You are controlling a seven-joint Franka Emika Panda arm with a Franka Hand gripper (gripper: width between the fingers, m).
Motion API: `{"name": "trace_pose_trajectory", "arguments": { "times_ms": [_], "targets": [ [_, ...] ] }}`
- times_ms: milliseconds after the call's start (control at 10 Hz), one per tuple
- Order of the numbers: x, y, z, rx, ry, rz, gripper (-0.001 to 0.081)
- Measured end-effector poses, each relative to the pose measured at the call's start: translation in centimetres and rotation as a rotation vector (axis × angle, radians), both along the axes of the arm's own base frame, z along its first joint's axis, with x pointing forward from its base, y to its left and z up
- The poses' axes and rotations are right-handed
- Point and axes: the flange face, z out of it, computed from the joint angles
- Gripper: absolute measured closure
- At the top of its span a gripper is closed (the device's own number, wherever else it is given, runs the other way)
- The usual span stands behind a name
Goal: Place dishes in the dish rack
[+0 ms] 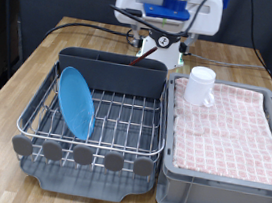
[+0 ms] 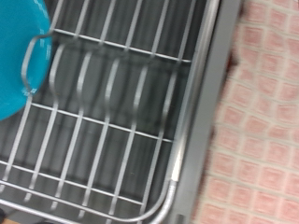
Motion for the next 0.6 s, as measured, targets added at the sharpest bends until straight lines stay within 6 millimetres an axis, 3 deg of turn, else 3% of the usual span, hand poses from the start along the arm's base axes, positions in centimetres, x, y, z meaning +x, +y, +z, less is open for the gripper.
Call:
{"name": "trace_pose_trajectory", "arguments": {
  "times_ms": [600],
  "targets": [
    [-2.1,5.6,-0.8,0.049,0.044,0.064,0.0004]
  ]
}}
